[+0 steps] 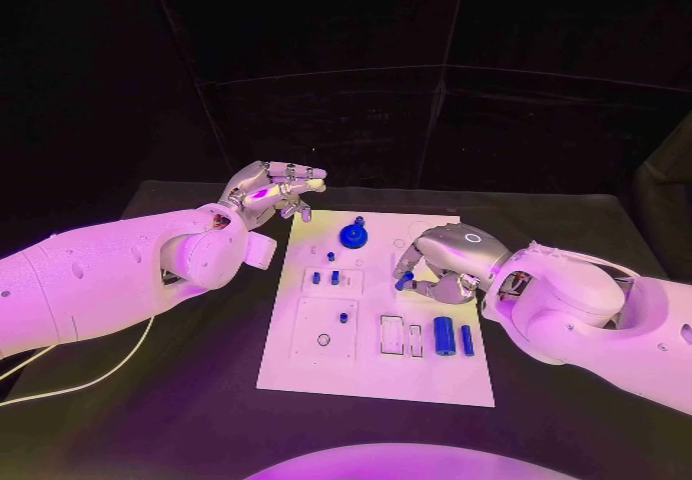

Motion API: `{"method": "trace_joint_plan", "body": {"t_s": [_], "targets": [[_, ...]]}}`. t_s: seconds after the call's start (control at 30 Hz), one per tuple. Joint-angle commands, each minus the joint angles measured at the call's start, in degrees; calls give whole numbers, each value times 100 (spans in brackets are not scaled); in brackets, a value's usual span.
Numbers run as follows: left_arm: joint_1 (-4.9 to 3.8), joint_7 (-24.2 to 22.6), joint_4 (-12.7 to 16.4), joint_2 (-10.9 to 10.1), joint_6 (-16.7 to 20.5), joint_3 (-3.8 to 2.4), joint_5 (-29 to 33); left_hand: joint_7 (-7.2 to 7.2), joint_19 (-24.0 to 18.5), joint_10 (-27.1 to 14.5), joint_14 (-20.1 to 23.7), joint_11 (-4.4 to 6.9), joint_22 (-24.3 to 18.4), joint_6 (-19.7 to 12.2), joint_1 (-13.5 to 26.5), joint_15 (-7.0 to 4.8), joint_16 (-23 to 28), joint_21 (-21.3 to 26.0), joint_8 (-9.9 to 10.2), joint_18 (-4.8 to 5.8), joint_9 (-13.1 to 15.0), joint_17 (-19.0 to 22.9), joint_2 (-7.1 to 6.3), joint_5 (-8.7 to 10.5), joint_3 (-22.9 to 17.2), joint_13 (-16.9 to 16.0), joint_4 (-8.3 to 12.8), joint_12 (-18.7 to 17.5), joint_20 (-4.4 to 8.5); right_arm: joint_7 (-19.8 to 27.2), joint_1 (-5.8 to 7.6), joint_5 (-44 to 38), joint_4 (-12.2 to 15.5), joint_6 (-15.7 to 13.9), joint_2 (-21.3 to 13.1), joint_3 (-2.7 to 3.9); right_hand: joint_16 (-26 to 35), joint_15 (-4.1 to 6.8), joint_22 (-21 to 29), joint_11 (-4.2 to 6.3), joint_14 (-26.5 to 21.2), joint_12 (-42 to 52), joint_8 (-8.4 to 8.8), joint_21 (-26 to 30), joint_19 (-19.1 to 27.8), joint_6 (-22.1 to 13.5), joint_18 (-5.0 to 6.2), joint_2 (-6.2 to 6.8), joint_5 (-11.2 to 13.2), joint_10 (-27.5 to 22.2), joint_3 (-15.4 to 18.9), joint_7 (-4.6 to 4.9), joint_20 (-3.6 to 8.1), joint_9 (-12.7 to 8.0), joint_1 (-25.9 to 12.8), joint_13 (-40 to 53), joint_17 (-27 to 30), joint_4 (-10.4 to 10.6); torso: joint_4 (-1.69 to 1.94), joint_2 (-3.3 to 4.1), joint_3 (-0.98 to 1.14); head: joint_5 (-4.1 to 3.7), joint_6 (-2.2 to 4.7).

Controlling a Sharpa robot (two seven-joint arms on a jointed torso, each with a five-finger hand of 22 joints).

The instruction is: Assemble the parts on the task board

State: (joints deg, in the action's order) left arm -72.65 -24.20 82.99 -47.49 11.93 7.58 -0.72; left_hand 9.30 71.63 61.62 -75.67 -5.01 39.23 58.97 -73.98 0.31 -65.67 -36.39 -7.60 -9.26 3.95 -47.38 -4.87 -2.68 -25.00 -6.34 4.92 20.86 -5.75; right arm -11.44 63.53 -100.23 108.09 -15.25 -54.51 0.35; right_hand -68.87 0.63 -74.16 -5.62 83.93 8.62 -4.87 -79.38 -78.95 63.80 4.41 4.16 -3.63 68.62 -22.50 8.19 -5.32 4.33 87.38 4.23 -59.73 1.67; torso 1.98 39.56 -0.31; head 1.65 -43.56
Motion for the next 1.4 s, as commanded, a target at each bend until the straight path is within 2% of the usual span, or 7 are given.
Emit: {"method": "trace_joint_plan", "body": {"t_s": [0.03, 0.17, 0.3, 0.47, 0.67, 1.0, 1.4], "targets": [[-4, -10, -4, 12, -62, -4, 19, 10, -26, -24, 27, -4, -6, -19, -23, -7, 21, 38, -25, -118, -6, 9, 43, -25, 11, -9, 16, 27, -13, 176, 12, 253, 63, -239, 184, 5, -28, 17, -5, 172, 132, -14, 36, -21, -43, 33, -54, 66, -10, 215, -45, 11, -5, -9, -9, 10, -5, -3, 3, 9, -2, 25, -7], [-3, -12, -13, 29, -66, -4, 19, 13, -26, -31, 31, -5, -9, -22, -29, -7, 23, 43, -26, -119, -6, 18, 52, -25, 9, -9, 20, 32, -14, 299, 11, 362, -94, -206, 606, 2, -34, 13, -8, 166, 132, -31, 43, -24, -42, 30, -54, 72, -12, 213, -74, 17, -8, -11, -23, 10, -8, -12, 5, 7, -11, 41, -15], [-3, -11, -28, 61, -63, -4, 19, 13, -26, -31, 31, -5, -9, -22, -29, -7, 23, 43, -26, -119, -6, 18, 52, -25, 9, -9, 20, 32, -14, 381, -1, 401, -319, -77, 1015, -19, -32, 5, -6, 156, 127, -62, 58, -24, -34, 19, -52, 79, -24, 201, -124, 25, -14, -16, -38, 8, 5, -32, 26, 16, -2, 89, -39], [-4, -14, -46, 111, -62, -4, 19, 13, -26, -31, 31, -5, -9, -22, -29, -7, 23, 43, -26, -119, -6, 18, 52, -25, 9, -9, 20, 32, -14, 470, -49, 400, -555, 70, 1398, -143, -32, 3, -8, 154, 125, -74, 62, -27, -32, 18, -52, 83, -35, 199, -146, 27, -17, -17, -43, 8, 8, -45, 25, 13, -8, 112, -45], [-5, -12, -66, 172, -67, -5, 19, 13, -26, -31, 31, -5, -9, -22, -29, -7, 23, 43, -26, -119, -6, 18, 52, -25, 9, -9, 20, 32, -14, 559, -197, 337, -795, 242, 1724, -198, -37, -3, -2, 146, 122, -98, 72, -24, -23, 9, -50, 92, -55, 190, -180, 34, -21, -20, -57, 8, 9, -66, 11, 16, 2, 161, -53], [-5, -4, -94, 223, -81, -5, 19, 13, -26, -36, 35, -6, -12, -24, -33, -6, 26, 47, -26, -119, -6, 29, 55, -25, 9, -9, 23, 37, -14, 590, -336, 260, -1029, 480, 1933, -215, -34, -11, -3, 136, 117, -124, 84, -25, -16, -7, -49, 104, -73, 180, -214, 45, -28, -24, -76, 7, 20, -89, 17, 12, -3, 215, -97], [-5, -1, -108, 232, -89, -5, 19, 13, -26, -36, 35, -6, -12, -24, -33, -6, 26, 47, -26, -119, -6, 29, 55, -25, 9, -9, 23, 37, -14, 603, -377, 253, -1033, 690, 1958, -218, -40, -13, 1, 133, 117, -131, 86, -22, -11, -10, -48, 107, -82, 181, -226, 48, -30, -25, -84, 8, 14, -97, 12, 13, -3, 230, -125]]}}
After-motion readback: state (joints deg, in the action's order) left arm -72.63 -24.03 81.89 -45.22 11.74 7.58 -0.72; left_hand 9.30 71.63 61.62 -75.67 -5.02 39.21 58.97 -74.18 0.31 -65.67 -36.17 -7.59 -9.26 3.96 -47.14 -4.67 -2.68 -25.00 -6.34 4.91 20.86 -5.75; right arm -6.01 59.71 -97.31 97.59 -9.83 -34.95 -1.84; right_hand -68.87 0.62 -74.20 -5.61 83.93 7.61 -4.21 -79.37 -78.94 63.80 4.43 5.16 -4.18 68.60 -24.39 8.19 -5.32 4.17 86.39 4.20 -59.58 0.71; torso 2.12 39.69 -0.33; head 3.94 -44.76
